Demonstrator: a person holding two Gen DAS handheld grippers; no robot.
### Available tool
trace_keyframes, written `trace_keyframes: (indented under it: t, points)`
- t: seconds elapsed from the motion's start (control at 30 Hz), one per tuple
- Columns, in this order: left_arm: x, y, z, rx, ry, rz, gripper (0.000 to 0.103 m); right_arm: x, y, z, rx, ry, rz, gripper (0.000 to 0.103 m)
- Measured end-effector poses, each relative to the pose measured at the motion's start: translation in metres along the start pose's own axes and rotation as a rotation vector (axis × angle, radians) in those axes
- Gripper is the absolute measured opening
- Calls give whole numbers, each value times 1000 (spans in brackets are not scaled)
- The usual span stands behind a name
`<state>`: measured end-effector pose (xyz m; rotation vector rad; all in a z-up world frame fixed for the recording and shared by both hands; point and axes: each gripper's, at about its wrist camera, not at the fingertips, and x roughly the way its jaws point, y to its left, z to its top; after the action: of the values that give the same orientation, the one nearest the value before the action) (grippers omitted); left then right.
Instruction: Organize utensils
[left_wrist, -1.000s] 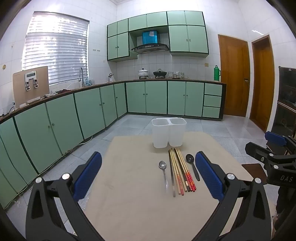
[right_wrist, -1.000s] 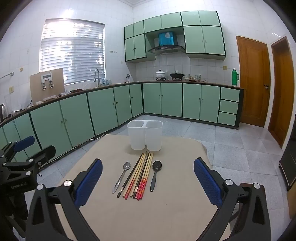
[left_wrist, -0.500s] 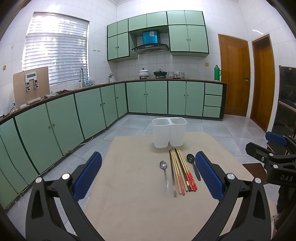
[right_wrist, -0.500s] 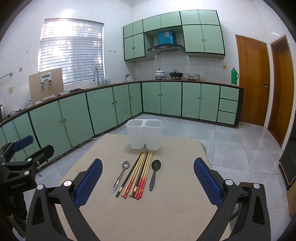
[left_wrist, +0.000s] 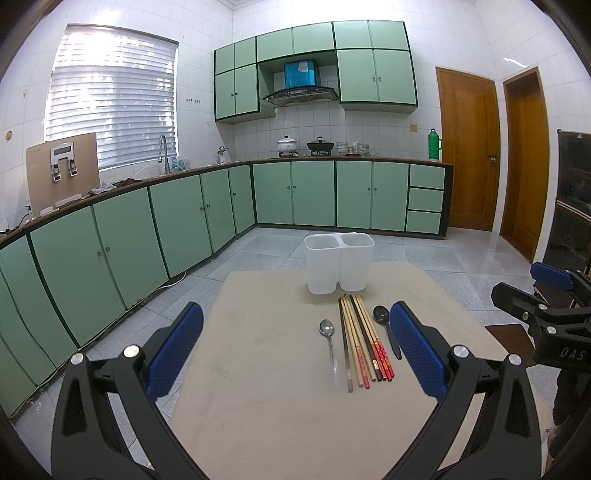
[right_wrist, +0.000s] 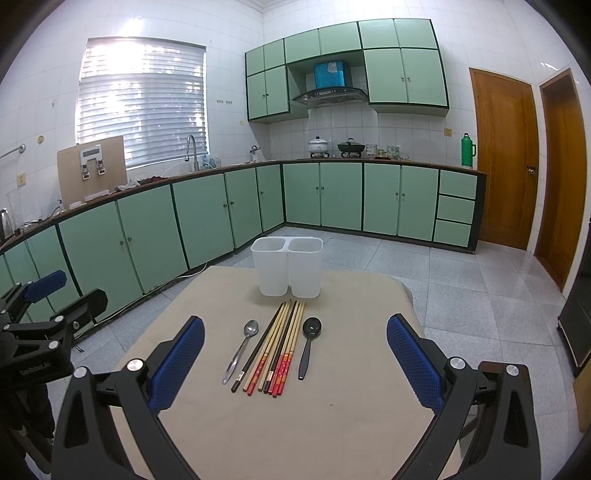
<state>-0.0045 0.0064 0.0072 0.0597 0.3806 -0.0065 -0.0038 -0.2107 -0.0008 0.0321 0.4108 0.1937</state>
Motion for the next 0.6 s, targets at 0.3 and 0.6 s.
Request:
trace_keyframes:
  t: [0.3,0.6]
  points:
    - [-2,3,1,-2,0,1,98,0,-1,-1,2,-1,1,97]
    - [-2,5,0,-3,3,3,98,0,-4,-3,2,0,1,97]
